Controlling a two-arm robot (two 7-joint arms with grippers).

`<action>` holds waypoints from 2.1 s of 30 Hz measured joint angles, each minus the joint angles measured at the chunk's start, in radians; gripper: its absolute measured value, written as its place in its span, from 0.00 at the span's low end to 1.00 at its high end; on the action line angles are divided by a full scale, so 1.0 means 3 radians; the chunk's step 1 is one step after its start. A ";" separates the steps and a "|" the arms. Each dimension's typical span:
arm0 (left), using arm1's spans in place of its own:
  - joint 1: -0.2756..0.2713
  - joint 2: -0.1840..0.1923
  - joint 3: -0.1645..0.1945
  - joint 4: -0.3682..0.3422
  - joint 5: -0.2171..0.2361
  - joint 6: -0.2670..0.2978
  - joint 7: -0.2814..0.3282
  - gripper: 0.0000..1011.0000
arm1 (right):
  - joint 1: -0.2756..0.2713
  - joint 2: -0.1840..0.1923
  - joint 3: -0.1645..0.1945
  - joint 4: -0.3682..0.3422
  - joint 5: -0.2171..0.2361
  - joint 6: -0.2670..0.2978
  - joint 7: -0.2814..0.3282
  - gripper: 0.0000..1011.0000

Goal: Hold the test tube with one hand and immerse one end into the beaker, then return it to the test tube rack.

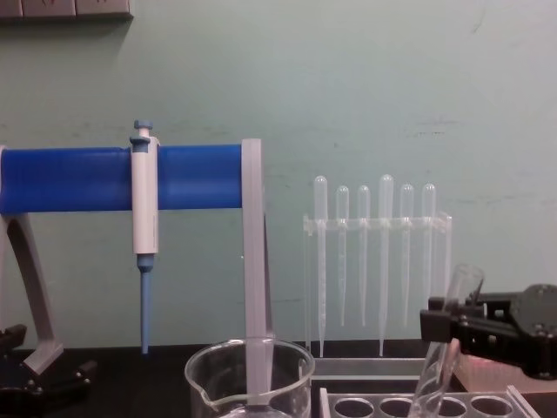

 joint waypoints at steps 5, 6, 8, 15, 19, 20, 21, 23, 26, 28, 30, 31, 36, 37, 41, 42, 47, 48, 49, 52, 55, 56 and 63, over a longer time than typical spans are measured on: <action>0.0000 0.0000 0.0000 0.0000 0.0000 0.0000 0.0000 0.99 | 0.0078 0.0070 -0.0024 -0.0081 -0.0014 0.0097 0.0038 0.24; 0.0000 0.0000 0.0000 0.0000 0.0000 0.0000 0.0000 0.99 | 0.0111 0.0095 -0.0031 -0.0114 -0.0012 0.0141 0.0054 0.24; 0.0000 0.0000 0.0000 0.0000 0.0000 0.0000 0.0000 0.99 | 0.0148 0.0126 -0.0035 -0.0153 0.0000 0.0198 0.0075 0.24; 0.0000 0.0000 0.0000 0.0000 0.0000 0.0000 0.0000 0.99 | 0.0378 0.0254 -0.0071 -0.0316 0.0087 0.0458 0.0192 0.24; 0.0000 0.0000 0.0000 0.0000 0.0000 0.0000 0.0000 0.99 | 0.0537 0.0312 -0.0107 -0.0385 0.0102 0.0572 0.0244 0.24; 0.0000 0.0000 0.0000 0.0000 0.0000 0.0000 0.0000 0.99 | 0.0563 0.0322 -0.0115 -0.0394 0.0103 0.0588 0.0250 0.24; 0.0000 0.0000 0.0000 0.0000 0.0000 0.0000 0.0000 0.99 | 0.0606 0.0336 -0.0129 -0.0409 0.0106 0.0620 0.0261 0.24; 0.0000 0.0000 0.0000 0.0000 0.0000 0.0000 0.0000 0.99 | 0.0644 0.0348 -0.0141 -0.0420 0.0108 0.0644 0.0269 0.24; 0.0000 0.0000 0.0000 0.0000 0.0000 0.0000 0.0000 0.99 | 0.0713 0.0368 -0.0160 -0.0430 0.0129 0.0702 0.0275 0.24; 0.0000 0.0000 0.0000 0.0000 0.0000 0.0000 0.0000 0.99 | 0.0745 0.0374 -0.0169 -0.0430 0.0140 0.0726 0.0279 0.24; 0.0000 0.0000 0.0000 0.0000 0.0000 0.0000 0.0000 0.99 | 0.0790 0.0385 -0.0181 -0.0431 0.0155 0.0758 0.0280 0.24; 0.0000 0.0000 0.0000 0.0000 0.0000 0.0000 0.0000 0.99 | 0.0824 0.0395 -0.0186 -0.0435 0.0163 0.0775 0.0280 0.24; 0.0000 0.0000 0.0000 0.0000 0.0000 0.0000 0.0000 0.99 | 0.0902 0.0424 -0.0195 -0.0453 0.0206 0.0826 0.0268 0.24; 0.0000 0.0000 0.0000 0.0000 0.0000 0.0000 0.0000 0.99 | 0.0911 0.0428 -0.0198 -0.0455 0.0209 0.0832 0.0262 0.24; 0.0000 0.0000 0.0000 0.0000 0.0000 0.0000 0.0000 0.99 | 0.0950 0.0450 -0.0217 -0.0468 0.0222 0.0852 0.0245 0.24; 0.0000 0.0000 0.0000 0.0000 0.0000 0.0000 0.0000 0.99 | 0.0957 0.0455 -0.0221 -0.0470 0.0226 0.0853 0.0241 0.24; 0.0000 0.0000 0.0000 0.0000 0.0000 0.0000 0.0000 0.99 | 0.0983 0.0474 -0.0244 -0.0474 0.0241 0.0855 0.0228 0.24; 0.0000 0.0000 0.0000 0.0000 0.0000 0.0000 0.0000 0.99 | 0.0983 0.0474 -0.0244 -0.0474 0.0241 0.0855 0.0227 0.24; 0.0000 0.0000 0.0000 0.0000 0.0000 0.0000 0.0000 0.99 | 0.0982 0.0473 -0.0244 -0.0474 0.0241 0.0854 0.0227 0.24; 0.0000 0.0000 0.0000 0.0000 0.0000 0.0000 0.0000 0.99 | 0.0980 0.0471 -0.0242 -0.0474 0.0240 0.0854 0.0226 0.24; 0.0000 0.0000 0.0000 0.0000 0.0000 0.0000 0.0000 0.99 | 0.0977 0.0469 -0.0240 -0.0474 0.0239 0.0853 0.0226 0.24; 0.0000 0.0000 0.0000 0.0000 0.0000 0.0000 0.0000 0.99 | 0.0976 0.0469 -0.0239 -0.0474 0.0238 0.0853 0.0225 0.24; 0.0000 0.0000 0.0000 0.0000 0.0000 0.0000 0.0000 0.99 | 0.0971 0.0467 -0.0235 -0.0472 0.0237 0.0852 0.0225 0.24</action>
